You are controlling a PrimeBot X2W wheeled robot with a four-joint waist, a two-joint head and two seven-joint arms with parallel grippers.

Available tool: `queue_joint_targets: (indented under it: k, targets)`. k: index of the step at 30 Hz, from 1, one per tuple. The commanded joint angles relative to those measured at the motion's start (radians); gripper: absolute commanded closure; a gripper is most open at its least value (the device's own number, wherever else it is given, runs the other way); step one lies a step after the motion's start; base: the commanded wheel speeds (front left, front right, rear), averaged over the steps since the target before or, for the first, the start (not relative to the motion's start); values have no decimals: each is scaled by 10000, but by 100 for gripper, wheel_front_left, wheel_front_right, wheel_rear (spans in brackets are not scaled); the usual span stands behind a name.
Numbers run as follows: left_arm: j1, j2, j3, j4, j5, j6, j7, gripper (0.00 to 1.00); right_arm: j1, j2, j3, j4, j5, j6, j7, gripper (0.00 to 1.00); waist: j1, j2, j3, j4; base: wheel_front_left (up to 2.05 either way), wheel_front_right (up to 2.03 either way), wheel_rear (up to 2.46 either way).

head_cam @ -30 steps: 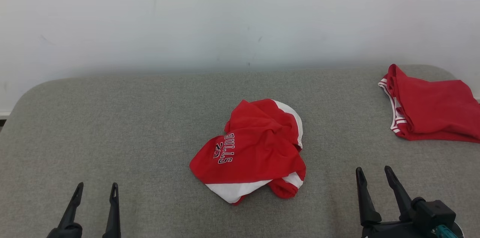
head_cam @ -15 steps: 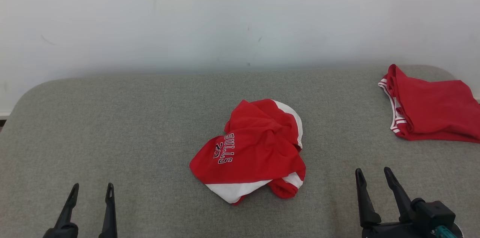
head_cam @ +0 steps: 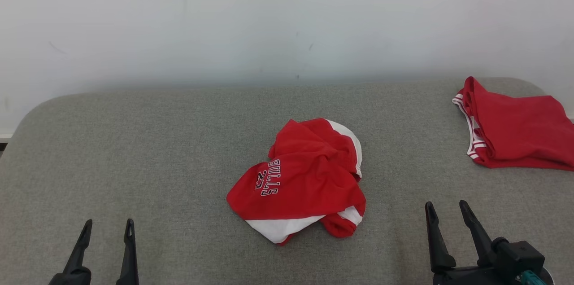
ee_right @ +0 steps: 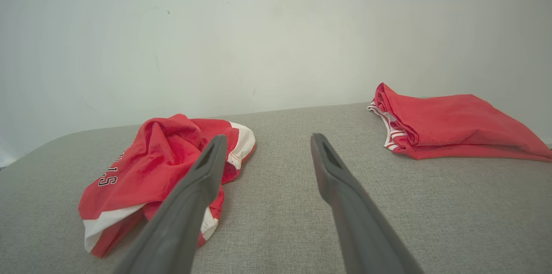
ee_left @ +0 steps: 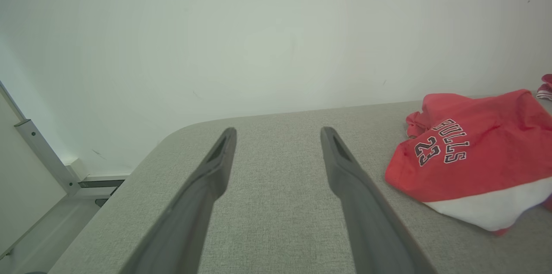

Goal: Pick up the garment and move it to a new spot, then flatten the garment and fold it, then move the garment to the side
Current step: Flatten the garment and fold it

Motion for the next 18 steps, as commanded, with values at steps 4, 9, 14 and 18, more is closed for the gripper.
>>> queue_joint_targets:
  k: [4,9,14,18]
  targets:
    - [-70,47,14,-43,-39,34,-55,0,106,16,6,-3,90,-28,-24,0,0,0,13,0,0,0,0]
    - [-64,71,12,-52,-68,61,-71,0,95,16,5,20,87,-28,-47,0,0,0,32,-6,0,0,0]
    - [-79,66,25,-65,-119,86,-89,0,90,16,-8,22,92,-28,-29,0,0,0,49,-5,0,0,0]
    - [-115,-9,21,-52,-153,86,-121,0,81,16,-1,37,112,-28,-43,0,0,0,64,-20,0,0,0]
